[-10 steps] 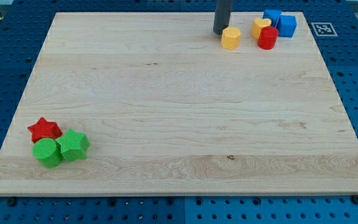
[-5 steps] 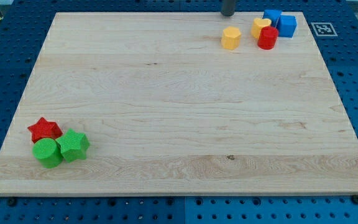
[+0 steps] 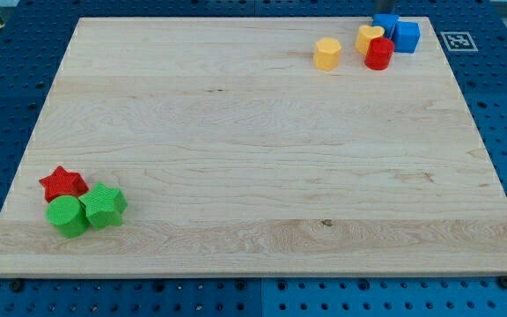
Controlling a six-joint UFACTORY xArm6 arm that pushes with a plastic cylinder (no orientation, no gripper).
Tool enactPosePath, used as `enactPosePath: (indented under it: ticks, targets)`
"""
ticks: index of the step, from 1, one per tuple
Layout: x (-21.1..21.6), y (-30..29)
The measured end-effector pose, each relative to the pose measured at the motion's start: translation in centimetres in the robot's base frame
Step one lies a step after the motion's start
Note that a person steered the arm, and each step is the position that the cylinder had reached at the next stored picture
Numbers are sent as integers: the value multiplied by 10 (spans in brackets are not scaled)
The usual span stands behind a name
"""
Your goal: Move the blue triangle towards center
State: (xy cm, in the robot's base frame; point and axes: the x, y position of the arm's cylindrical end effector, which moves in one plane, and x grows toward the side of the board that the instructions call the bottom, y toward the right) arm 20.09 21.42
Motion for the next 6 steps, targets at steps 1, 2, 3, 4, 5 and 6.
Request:
enactPosePath:
  ticks: [1, 2, 3, 4, 5, 6]
  targets:
    - [18, 15]
    - [37, 21]
    - [55, 7]
    - [67, -11]
    - [79, -26]
    - [94, -49]
